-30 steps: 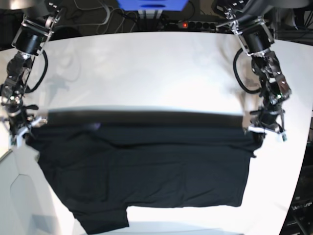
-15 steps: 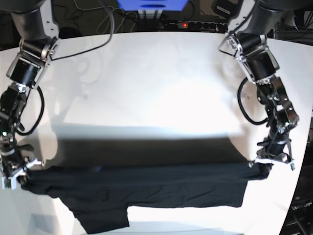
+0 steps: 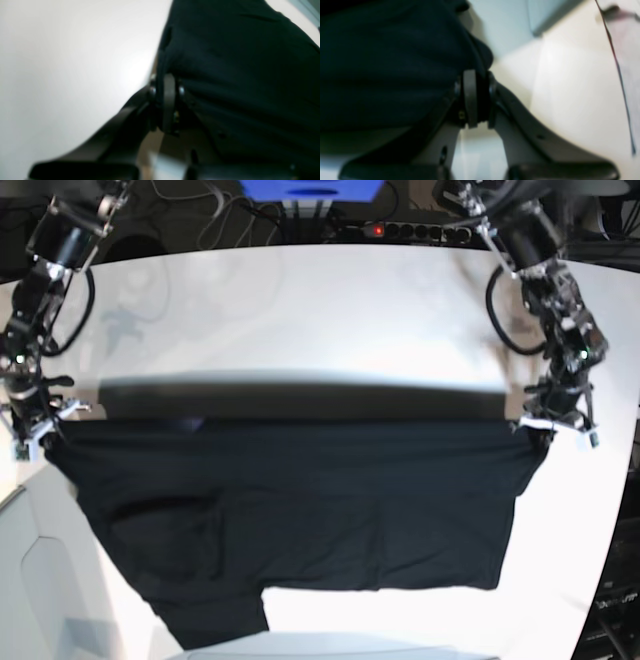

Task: Fold the T-shirt properly
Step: 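Grasp the folded edge and drag the shirt toward the robot with both grippers, then reach both grippers down to the hem corners of the shirt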

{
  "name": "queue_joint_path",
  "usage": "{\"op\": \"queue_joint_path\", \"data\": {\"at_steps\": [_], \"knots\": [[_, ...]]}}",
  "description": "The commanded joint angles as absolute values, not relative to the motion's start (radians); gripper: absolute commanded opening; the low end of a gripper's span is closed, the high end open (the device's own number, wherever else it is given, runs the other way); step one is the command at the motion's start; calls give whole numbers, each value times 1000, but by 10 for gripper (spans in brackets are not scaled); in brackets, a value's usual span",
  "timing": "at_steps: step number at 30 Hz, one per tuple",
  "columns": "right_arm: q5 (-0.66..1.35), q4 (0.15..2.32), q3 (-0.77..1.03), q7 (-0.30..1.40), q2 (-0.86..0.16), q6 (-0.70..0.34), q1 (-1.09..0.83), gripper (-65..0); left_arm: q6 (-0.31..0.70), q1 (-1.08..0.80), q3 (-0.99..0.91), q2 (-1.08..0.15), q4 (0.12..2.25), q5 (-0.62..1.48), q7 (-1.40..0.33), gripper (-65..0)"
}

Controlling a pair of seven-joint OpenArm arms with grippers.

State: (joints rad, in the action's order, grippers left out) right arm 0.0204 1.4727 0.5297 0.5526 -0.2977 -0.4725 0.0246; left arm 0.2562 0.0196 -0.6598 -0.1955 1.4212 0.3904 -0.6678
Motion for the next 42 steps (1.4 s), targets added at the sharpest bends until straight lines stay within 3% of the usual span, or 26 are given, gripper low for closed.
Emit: {"op": "queue_joint_path", "data": {"at_steps": [1,12,20,42], "knots": [[5,1504,550,532,-317,-452,18,-650,239,10,-673,-214,1451,378,-633,-650],[5,1616,636,532,-232,-452,-252,-650,239,-294,-674,-177,1655,378,-634,-650],[5,1616,648,532,-232,-453,-380,-650,240,-478,-739,-130,1738,378,-634,-650],[5,1712,691,542,-148,-453,-504,-650,240,-608,-745,-117,1744,378,-634,-646]]}}
